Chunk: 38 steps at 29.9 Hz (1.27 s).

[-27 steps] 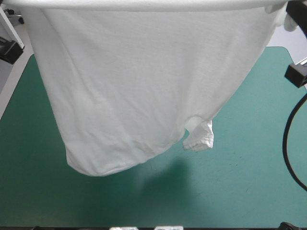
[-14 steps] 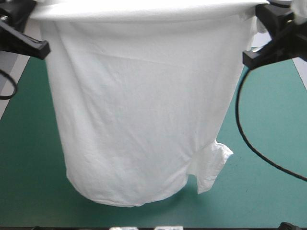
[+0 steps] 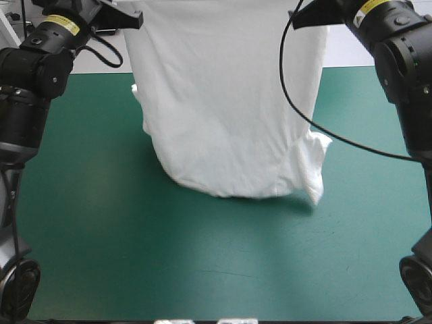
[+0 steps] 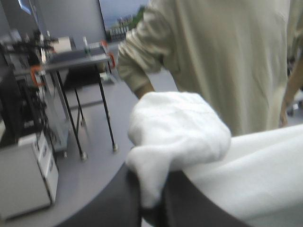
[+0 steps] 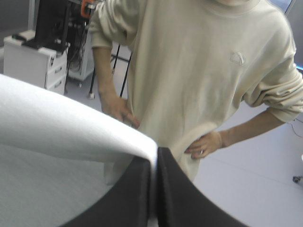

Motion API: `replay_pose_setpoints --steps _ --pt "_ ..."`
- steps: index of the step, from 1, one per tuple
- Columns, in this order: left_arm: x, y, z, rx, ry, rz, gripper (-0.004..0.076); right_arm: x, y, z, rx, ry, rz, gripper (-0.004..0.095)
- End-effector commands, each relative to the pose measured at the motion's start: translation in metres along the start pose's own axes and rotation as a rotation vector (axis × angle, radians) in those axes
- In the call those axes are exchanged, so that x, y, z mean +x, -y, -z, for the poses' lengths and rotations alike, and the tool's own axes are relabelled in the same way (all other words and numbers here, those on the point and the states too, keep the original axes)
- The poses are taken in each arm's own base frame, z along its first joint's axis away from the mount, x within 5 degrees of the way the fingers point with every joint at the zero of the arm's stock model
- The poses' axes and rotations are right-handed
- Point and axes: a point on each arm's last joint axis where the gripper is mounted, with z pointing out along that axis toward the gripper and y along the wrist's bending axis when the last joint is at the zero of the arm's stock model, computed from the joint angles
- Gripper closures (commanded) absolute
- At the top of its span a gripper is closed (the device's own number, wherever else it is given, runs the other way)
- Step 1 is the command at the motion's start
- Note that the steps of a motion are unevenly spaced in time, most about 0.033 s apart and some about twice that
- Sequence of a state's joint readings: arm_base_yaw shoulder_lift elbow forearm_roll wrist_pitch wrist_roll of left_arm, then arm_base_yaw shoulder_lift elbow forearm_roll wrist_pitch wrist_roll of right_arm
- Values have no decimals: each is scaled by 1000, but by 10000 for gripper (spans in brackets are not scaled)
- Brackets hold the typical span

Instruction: Fold the cloth

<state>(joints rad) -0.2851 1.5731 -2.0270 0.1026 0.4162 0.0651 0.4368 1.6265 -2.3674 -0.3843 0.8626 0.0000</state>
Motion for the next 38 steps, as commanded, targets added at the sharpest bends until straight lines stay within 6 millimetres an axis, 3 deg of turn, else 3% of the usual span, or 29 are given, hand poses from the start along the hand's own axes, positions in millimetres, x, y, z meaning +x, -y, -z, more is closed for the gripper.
replay_pose_setpoints --steps 1,4,7,12,18,21,28,31,38 --pt "-34 -10 3 -50 380 -10 733 -20 35 1 76 272 -57 925" --pt "-27 -16 -11 -76 466 -41 733 -11 48 -18 80 306 -102 925" --pt "-6 -23 -28 -96 373 -72 733 10 50 -43 41 205 -123 925" --pt "50 -25 -53 -80 -56 -60 733 64 33 -92 -65 -84 -102 925" --pt "125 -28 -60 -119 -625 -112 733 117 6 -119 -263 -406 -137 925" --pt "150 -29 -56 -139 -803 -152 733 139 -2 -116 -325 -577 -139 925" --pt "177 -20 -24 -75 -1012 -99 733 176 -11 -97 -367 -822 -149 925" --pt "191 -14 -4 -41 -1084 -69 733 198 -13 -78 -361 -925 -126 925" --pt "215 4 56 48 -1173 44 733 249 -24 -11 -379 -1061 -134 925"
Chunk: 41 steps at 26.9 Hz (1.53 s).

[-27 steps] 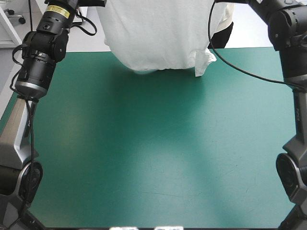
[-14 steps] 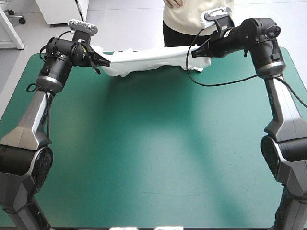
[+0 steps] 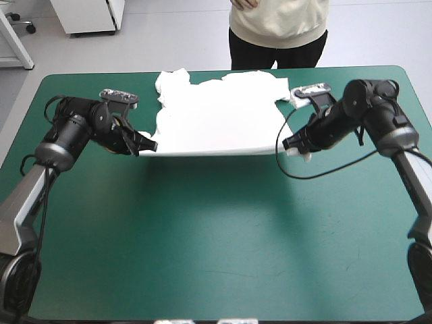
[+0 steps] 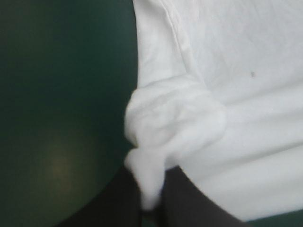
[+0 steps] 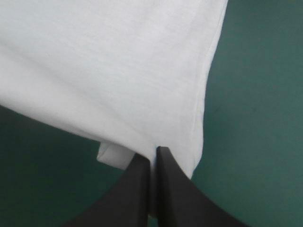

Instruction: Fold the cloth

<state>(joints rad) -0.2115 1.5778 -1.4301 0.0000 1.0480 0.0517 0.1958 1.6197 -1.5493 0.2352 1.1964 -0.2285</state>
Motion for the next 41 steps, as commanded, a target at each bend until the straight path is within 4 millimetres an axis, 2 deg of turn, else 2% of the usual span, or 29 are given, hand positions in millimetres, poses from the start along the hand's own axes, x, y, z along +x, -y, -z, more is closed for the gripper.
replay_pose_setpoints --steps 1,5,10,13,17,24,29,31,34,36,41 --pt "29 -6 28 -50 53 -11 733 42 5 22 101 28 18 925" --pt "68 1 27 2 25 14 733 86 1 10 100 -41 -3 925" --pt "117 7 20 43 -39 22 733 130 -5 5 102 -51 -34 925" --pt "144 13 18 87 -61 50 733 155 -9 2 94 -60 -42 925" --pt "168 18 16 129 -40 87 733 177 -12 -6 72 -91 -65 925" --pt "198 22 0 148 -92 113 733 194 -13 -24 46 -138 -96 925" --pt "200 22 -3 151 -88 124 712 196 -13 -25 46 -148 -96 893" --pt "200 23 -3 159 -84 132 661 196 -13 -25 46 -149 -96 839" --pt "199 25 -2 181 -82 148 509 196 -13 -25 40 -148 -100 710" --pt "199 25 -2 184 -83 152 437 194 -14 -25 35 -126 -107 690" --pt "201 26 -2 194 -98 119 416 191 -17 -24 5 -97 -127 690"
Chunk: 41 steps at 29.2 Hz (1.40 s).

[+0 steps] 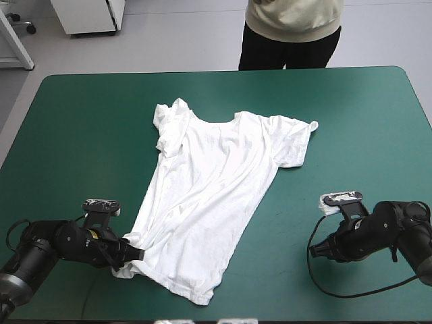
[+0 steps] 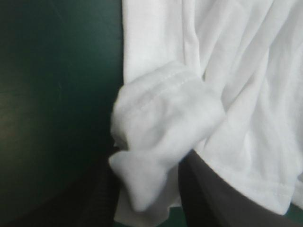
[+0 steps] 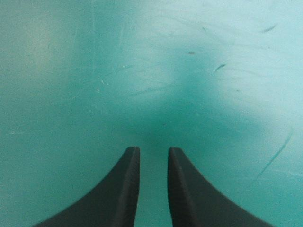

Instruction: Fold the cloth

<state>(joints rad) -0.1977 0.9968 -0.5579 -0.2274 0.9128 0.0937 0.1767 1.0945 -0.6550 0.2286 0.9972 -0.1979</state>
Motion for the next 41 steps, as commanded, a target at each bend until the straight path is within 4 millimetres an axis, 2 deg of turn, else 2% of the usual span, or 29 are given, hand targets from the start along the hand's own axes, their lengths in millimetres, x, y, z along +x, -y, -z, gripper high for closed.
replay_pose_setpoints --steps 1,4,6,8,9,14,16,19,26,30,35,41 --pt "-4 3 7 22 39 -19 407 -5 -3 10 -18 72 -8 690" --pt "-7 5 16 26 73 -33 360 -7 -6 15 -42 131 -12 690" --pt "-13 8 30 28 139 -48 318 -10 -8 24 -49 189 -11 690" --pt "-19 12 52 30 236 -74 274 -15 -10 34 -50 257 -7 690" --pt "-22 15 70 27 296 -95 249 -20 -12 43 -49 298 -2 690" --pt "-39 24 117 21 524 -127 244 -33 -17 64 -75 375 0 691" --pt "-51 24 122 17 602 -115 244 -38 -20 71 -99 418 -9 692" --pt "-70 22 113 19 650 -89 244 -43 -23 79 -122 469 -7 692" --pt "-121 15 49 28 506 -90 244 -52 -24 85 -120 526 21 692" --pt "-150 11 24 21 452 -75 244 -55 -23 82 -126 512 14 692" --pt "-182 9 7 8 406 -112 244 -58 -22 77 -129 499 6 692" --pt "-203 7 -20 14 311 -133 249 -61 -22 72 -139 482 -5 692"
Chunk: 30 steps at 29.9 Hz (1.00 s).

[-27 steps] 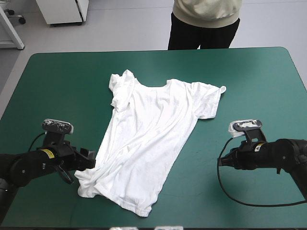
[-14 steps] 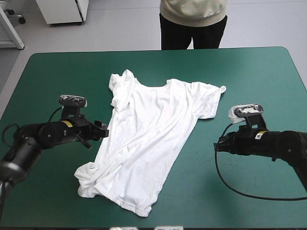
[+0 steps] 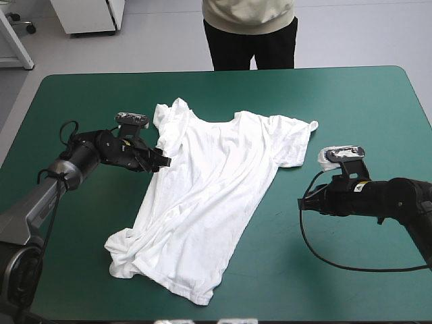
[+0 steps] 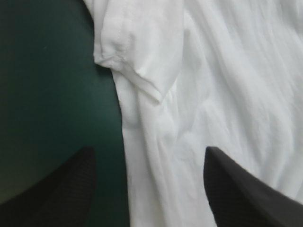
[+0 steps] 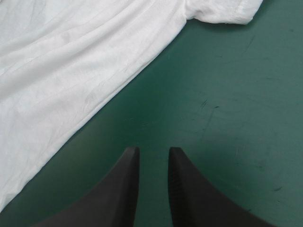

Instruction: Fold the cloth

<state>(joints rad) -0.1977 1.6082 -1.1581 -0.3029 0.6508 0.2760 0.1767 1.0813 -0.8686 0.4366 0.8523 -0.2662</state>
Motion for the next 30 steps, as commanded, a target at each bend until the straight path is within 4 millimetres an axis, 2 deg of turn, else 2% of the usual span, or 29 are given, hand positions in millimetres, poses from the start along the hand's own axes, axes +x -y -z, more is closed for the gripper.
replay_pose_setpoints --steps 1,6,11,13,18,24,30 --pt "-15 1 2 11 34 -8 249 -13 -3 8 -18 82 -8 692" --pt "-11 -3 -19 14 -26 -21 276 -13 -2 4 -21 69 -17 692" --pt "-8 -5 -33 15 -61 -19 365 -14 -1 0 -22 55 -19 692" --pt "-8 -6 -34 12 -55 -31 447 -14 0 -3 -22 45 -20 692" --pt "-12 -7 -34 -2 -11 -45 717 -15 1 -9 -25 33 -23 692" --pt "-12 -7 -34 -1 -14 -63 733 -26 -9 -25 -118 32 22 689" --pt "-8 -6 -34 13 -52 -84 733 -44 -40 -66 -124 -33 155 689"
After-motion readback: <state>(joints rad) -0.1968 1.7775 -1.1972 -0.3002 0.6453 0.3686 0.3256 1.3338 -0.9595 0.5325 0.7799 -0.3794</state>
